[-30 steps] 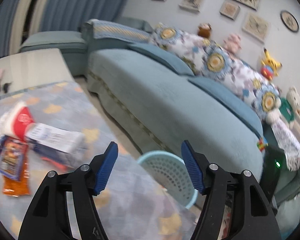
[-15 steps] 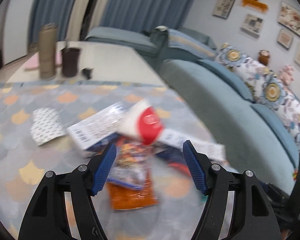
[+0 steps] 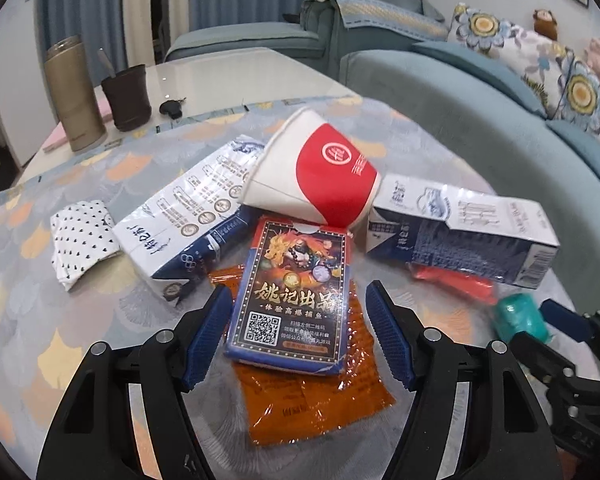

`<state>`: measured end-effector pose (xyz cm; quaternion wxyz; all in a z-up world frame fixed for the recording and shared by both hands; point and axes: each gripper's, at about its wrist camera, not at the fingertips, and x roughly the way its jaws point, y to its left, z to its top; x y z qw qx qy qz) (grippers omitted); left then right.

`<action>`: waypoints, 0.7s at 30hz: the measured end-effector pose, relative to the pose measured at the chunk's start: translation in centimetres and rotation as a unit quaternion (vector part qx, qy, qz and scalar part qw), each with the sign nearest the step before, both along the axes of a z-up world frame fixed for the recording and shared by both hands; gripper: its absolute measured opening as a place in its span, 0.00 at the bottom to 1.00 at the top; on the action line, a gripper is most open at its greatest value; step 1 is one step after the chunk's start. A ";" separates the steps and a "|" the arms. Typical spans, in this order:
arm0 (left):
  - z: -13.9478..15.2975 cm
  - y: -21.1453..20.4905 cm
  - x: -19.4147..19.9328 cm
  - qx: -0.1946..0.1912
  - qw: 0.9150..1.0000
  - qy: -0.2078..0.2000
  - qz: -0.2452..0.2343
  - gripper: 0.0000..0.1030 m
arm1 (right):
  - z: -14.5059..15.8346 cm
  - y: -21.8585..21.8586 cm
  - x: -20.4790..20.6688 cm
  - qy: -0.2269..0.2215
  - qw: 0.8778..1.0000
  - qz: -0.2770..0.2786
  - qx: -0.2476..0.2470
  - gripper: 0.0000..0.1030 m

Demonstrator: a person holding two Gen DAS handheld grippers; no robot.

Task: Collect trash
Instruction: 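Grasp the card box with the left tool while the right tool grasps the teal packet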

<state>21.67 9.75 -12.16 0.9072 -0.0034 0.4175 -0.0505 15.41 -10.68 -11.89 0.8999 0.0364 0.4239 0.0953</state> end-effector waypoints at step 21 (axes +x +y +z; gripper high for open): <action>1.8 -0.7 -2.6 -0.027 0.999 -0.014 -0.014 0.56 | 0.7 1.7 -1.5 -0.035 0.998 0.056 -0.010 0.36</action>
